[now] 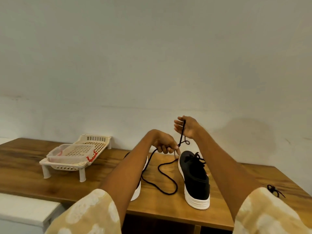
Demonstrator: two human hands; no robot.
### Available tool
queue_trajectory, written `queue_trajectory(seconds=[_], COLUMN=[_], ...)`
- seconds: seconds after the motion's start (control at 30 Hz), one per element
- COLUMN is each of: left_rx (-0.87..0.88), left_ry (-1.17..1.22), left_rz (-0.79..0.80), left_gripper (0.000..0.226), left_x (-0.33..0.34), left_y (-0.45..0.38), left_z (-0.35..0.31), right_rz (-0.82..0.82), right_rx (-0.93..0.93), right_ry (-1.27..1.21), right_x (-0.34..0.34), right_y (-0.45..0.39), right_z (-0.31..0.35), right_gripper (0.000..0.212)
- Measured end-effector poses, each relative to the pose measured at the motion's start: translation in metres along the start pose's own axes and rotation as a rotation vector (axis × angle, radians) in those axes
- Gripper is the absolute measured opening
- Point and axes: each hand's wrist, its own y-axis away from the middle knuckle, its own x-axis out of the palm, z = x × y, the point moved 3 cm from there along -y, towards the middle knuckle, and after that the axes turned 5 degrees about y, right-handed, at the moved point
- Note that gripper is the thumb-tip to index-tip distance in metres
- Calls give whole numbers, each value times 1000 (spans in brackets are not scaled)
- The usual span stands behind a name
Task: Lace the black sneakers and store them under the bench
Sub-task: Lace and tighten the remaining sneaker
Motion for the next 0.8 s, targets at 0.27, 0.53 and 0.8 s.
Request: queue_trajectory(seconds=[0.27, 0.53, 0.8], left_rx=[77, 388, 226], left_ry=[267, 1146, 957], left_rz=[-145, -427, -562], left_gripper=[42, 51, 32], left_x=[-1, -22, -19], left_y=[-11, -3, -8], left_z=[14, 3, 24], right_rz=[153, 544, 330], right_rx=[-108, 99, 253], right_ry=[164, 864, 927], right_x=[8, 7, -9], right_y=[11, 33, 17], right_z=[42, -43, -92], right_gripper=[35, 33, 19])
